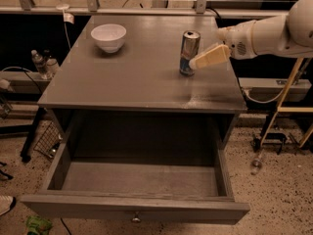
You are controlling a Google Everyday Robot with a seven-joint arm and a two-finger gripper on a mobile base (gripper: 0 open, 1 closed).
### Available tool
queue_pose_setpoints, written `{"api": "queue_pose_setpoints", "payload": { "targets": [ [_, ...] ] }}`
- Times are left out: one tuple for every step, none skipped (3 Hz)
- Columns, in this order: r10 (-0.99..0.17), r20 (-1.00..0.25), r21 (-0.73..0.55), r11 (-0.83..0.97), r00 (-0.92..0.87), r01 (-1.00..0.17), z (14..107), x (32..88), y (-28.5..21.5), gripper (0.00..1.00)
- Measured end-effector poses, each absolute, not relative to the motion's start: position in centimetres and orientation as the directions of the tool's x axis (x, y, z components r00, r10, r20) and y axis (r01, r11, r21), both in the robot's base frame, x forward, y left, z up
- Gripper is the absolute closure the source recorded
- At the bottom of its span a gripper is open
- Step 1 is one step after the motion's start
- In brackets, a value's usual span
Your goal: Place redbull can into top drawer
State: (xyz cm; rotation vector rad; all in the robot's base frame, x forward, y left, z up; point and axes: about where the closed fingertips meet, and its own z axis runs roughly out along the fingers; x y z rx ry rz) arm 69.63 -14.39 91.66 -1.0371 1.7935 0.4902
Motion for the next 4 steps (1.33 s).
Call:
{"api": "queue_pose_setpoints", "payload": {
  "targets": [
    [-0.394, -0.907, -0.1, 0.546, -0.15, -0.832, 91.6, 71.0, -12.9, 0.0],
    [-0.358, -0.925, -0.085, 0.521, -0.127, -0.849, 91.9, 71.9, -11.2, 0.0],
    [-0.336, -0.934, -0.068, 0.503, -0.123, -0.861, 91.9, 72.5, -9.9, 0.16],
    [-0.322, -0.939, -0.057, 0.488, -0.12, -0.871, 91.9, 72.6, -8.9, 0.4]
  ]
}}
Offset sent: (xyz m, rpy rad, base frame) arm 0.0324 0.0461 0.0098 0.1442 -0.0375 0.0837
